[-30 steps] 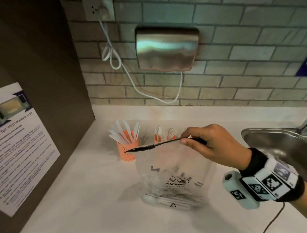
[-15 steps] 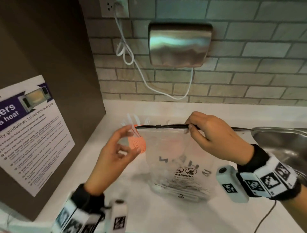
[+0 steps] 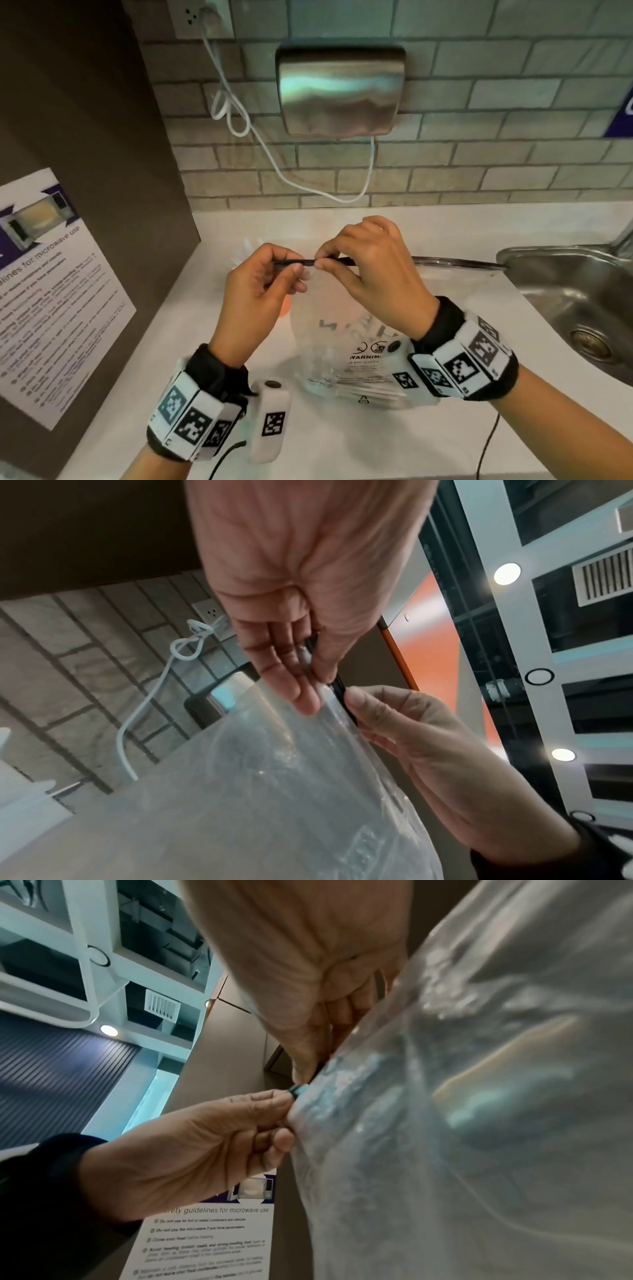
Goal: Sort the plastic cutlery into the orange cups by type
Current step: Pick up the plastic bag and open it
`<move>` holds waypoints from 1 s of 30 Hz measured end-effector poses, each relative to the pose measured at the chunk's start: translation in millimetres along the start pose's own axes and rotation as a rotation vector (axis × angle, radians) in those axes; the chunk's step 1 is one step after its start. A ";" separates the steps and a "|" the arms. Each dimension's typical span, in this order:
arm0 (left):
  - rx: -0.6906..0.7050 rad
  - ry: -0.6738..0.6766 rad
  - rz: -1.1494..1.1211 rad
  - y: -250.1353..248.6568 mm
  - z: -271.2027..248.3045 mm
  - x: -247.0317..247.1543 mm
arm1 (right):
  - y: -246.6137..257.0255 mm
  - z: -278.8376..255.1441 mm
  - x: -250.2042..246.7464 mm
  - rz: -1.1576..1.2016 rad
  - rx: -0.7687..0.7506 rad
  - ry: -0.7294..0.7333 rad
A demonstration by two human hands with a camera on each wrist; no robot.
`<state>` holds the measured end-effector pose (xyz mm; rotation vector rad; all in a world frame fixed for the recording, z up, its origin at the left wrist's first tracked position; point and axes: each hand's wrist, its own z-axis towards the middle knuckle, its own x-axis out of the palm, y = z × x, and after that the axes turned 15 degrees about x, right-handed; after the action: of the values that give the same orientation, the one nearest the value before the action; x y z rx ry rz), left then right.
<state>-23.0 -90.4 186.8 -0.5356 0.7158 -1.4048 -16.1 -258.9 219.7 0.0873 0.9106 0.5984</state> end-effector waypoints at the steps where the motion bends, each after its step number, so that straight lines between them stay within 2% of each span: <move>1: 0.007 -0.015 0.009 -0.1 0.5 -1.4 | -2.7 -0.9 -2.4 -0.033 -0.002 -0.007; 4: 0.042 -0.076 0.012 1.6 1.7 -7.0 | -24.3 -6.1 -20.2 -0.128 0.046 -0.015; 7: 0.017 -0.123 -0.013 5.4 3.0 -11.6 | -61.5 -22.2 -51.7 -0.218 0.159 0.009; 12: 0.020 -0.130 -0.033 6.8 4.0 -6.6 | -106.3 -52.7 -90.6 -0.322 0.300 0.006; 18: -0.007 -0.050 -0.094 -4.9 6.9 -11.3 | -112.3 -65.3 -98.8 -0.005 0.409 0.063; 21: -0.035 -0.064 -0.055 -10.2 6.4 -11.7 | -109.2 -67.1 -96.5 0.109 0.500 0.092; 24: -0.052 -0.034 0.058 -11.3 2.8 -12.5 | -106.9 -65.0 -93.8 0.149 0.567 0.111; 30: -0.014 0.194 0.446 -16.8 -6.6 -19.1 | -92.7 -64.3 -86.3 0.288 0.711 0.185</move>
<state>-39.7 -72.8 196.8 -0.2296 0.9363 -1.0400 -63.4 -392.6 212.0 0.8244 1.2711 0.5278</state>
